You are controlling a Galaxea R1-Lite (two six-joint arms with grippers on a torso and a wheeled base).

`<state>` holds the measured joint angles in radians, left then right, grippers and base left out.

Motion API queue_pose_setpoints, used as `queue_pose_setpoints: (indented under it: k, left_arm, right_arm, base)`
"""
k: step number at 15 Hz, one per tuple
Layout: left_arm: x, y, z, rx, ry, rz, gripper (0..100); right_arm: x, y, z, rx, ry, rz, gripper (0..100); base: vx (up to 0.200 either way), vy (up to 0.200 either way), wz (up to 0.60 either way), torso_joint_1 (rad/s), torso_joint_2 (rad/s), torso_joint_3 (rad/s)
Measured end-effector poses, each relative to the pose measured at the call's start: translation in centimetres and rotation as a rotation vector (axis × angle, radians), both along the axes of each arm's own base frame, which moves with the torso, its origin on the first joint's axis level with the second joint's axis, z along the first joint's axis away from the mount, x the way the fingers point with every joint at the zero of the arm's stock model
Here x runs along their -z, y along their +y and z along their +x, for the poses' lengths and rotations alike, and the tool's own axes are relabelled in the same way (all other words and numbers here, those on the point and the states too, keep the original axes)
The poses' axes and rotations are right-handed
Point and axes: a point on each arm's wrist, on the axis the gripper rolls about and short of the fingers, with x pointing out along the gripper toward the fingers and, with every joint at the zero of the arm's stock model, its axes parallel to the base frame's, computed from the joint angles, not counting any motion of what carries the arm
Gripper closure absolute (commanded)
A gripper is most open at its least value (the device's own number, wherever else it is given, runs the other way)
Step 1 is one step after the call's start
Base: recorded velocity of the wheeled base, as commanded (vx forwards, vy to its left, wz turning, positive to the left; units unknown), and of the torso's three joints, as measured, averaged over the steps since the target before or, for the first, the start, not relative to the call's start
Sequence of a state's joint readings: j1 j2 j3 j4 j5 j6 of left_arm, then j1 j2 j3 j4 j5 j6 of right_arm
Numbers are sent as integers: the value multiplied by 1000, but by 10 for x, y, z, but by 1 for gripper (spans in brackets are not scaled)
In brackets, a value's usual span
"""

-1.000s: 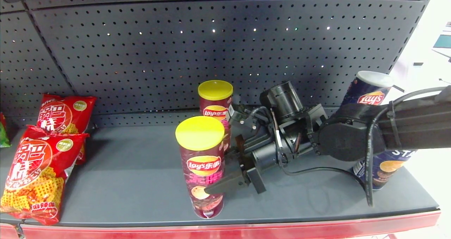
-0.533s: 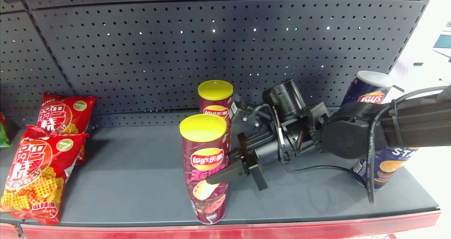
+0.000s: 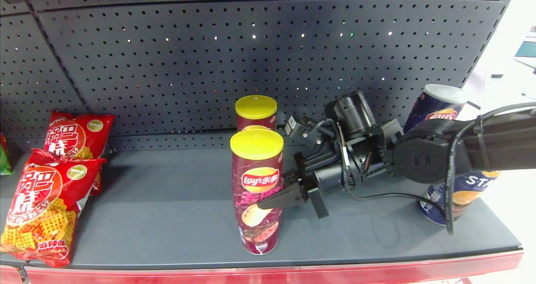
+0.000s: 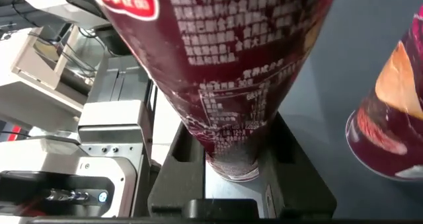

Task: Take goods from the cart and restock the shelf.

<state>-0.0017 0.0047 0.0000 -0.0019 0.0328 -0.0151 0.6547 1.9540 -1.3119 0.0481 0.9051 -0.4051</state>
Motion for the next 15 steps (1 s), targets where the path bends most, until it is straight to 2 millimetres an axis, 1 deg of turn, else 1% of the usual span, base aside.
queue_pose_setpoints:
  k: [6,7,9,15]
  left_arm:
    - [0,0,0,1,0,0,0]
    - [0,0,0,1,0,0,0]
    - [0,0,0,1,0,0,0]
    - [0,0,0,1,1,0,0]
  right_arm:
    - [2,-4,-4,19,-5,-16,100]
    - [2,-4,-4,19,-6,-17,0]
    - [4,-4,-5,21,-2,-23,0]
    - [1,-5,-8,18,-9,-19,0]
  base:
    - [0,0,0,0,0,0]
    - [0,0,0,0,0,0]
    - [0,0,0,0,0,0]
    - [0,0,0,0,0,0]
